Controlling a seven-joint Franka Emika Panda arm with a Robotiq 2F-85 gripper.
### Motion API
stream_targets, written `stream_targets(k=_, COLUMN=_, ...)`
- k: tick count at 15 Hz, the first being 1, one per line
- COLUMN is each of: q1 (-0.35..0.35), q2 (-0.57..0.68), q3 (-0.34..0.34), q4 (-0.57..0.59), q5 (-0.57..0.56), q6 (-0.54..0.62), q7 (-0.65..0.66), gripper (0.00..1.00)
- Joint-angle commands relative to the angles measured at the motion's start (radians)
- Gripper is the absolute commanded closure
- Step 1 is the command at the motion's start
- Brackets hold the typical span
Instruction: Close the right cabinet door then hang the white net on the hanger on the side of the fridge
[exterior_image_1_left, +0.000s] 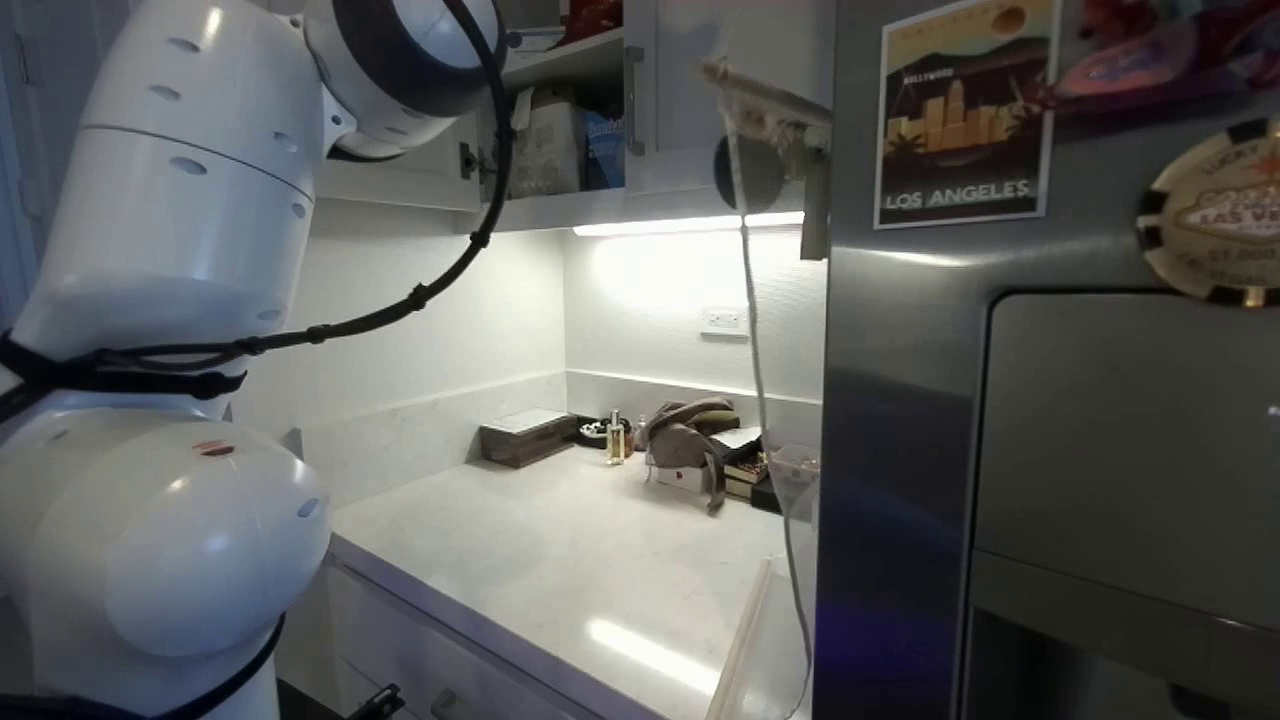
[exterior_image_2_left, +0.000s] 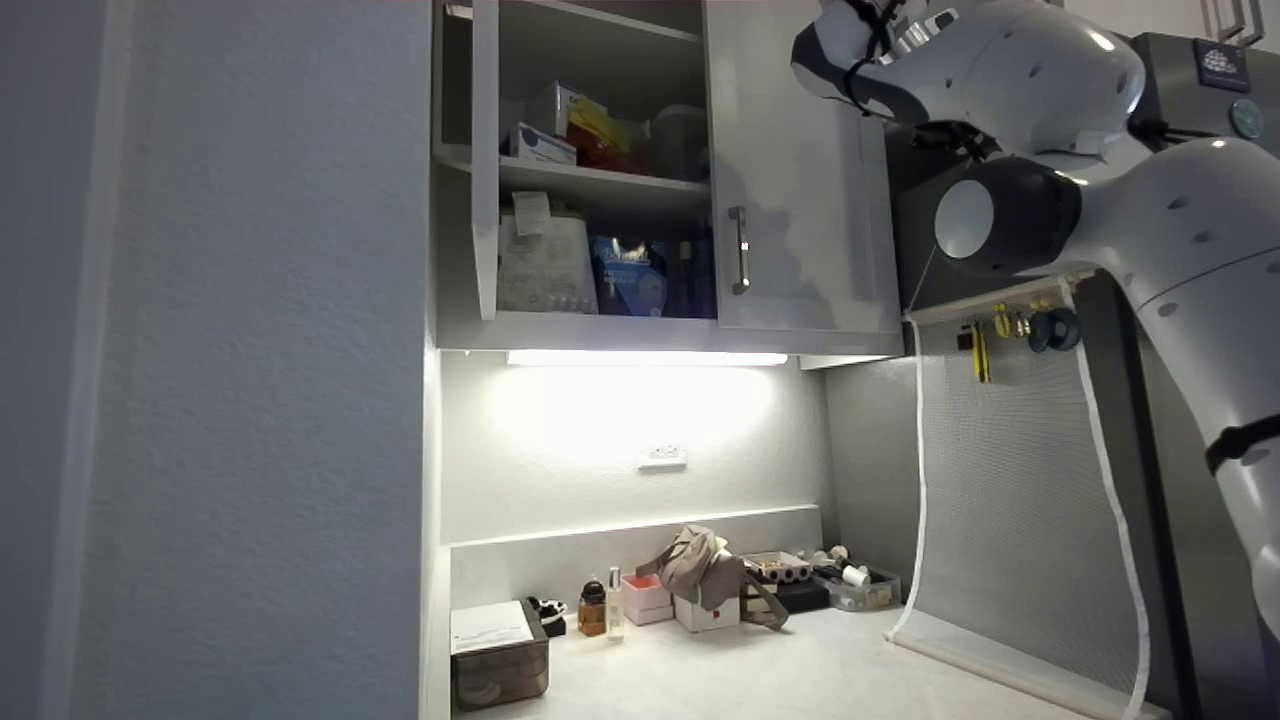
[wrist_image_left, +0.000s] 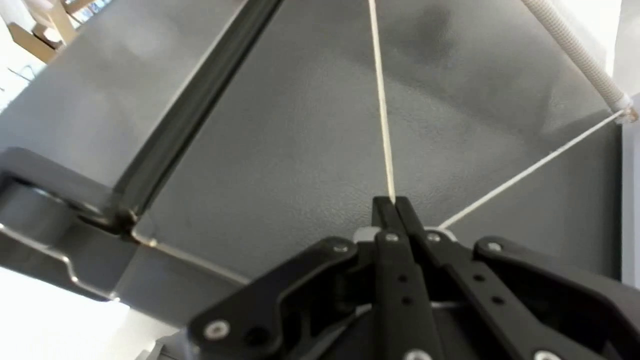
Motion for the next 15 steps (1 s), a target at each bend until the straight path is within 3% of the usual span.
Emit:
stream_targets(k=1, q1=0.019, q2=-0.001, q3=-0.006, q4=0.0, q5=-0.086, q6=0.003, q7=0.09, gripper=1.0)
stream_targets(k=15, q1=-0.115, q2=0.028, q3=0.001, q4=-0.001, q5=-0.093, q6=0.095, q7=0.17, gripper=1.0)
